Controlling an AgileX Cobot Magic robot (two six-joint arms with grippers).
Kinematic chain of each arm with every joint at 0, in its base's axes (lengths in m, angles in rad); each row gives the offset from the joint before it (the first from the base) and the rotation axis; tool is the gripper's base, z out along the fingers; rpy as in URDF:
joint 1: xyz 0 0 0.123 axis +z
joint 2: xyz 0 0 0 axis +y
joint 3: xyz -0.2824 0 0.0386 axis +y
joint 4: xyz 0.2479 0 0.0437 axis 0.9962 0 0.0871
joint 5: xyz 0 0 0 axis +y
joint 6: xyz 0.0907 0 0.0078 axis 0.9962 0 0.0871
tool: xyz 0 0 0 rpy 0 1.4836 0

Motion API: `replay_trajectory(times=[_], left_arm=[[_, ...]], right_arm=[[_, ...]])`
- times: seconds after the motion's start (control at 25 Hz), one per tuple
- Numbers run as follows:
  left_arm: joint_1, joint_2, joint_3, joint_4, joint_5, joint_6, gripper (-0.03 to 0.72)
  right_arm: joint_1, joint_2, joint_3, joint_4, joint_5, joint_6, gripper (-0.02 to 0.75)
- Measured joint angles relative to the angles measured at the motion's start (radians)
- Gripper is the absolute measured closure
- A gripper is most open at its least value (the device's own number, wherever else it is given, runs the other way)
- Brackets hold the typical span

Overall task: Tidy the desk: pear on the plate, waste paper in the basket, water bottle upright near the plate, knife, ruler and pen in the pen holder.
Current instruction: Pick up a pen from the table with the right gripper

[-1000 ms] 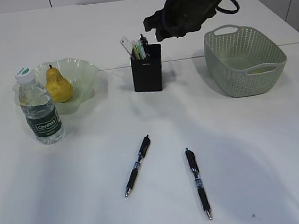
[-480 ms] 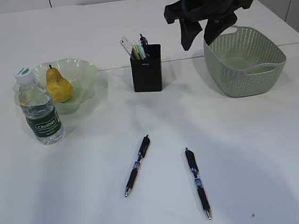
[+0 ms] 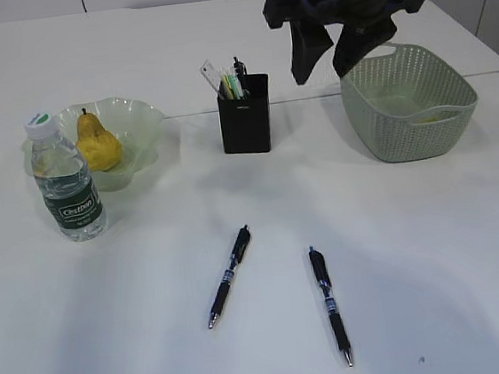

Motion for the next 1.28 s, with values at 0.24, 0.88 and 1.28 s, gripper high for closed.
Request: replay_trajectory(times=[0.24,0.88,1.28], left_arm=[[0.000,0.000,0.000,-0.002,0.000,0.000,0.451],[0.000,0.000,0.000,-0.017,0.000,0.000,0.451],[0.000,0.000,0.000,-0.017,0.000,0.000,0.451]], right_arm=[[0.015,-0.150,0.263,0.007,0.000,0.041,0.318],[0.015,-0.193,0.753,0.174,-0.356,0.071,0.318],[0.108,-0.027,0.753,0.187,-0.441,0.113,0.318]])
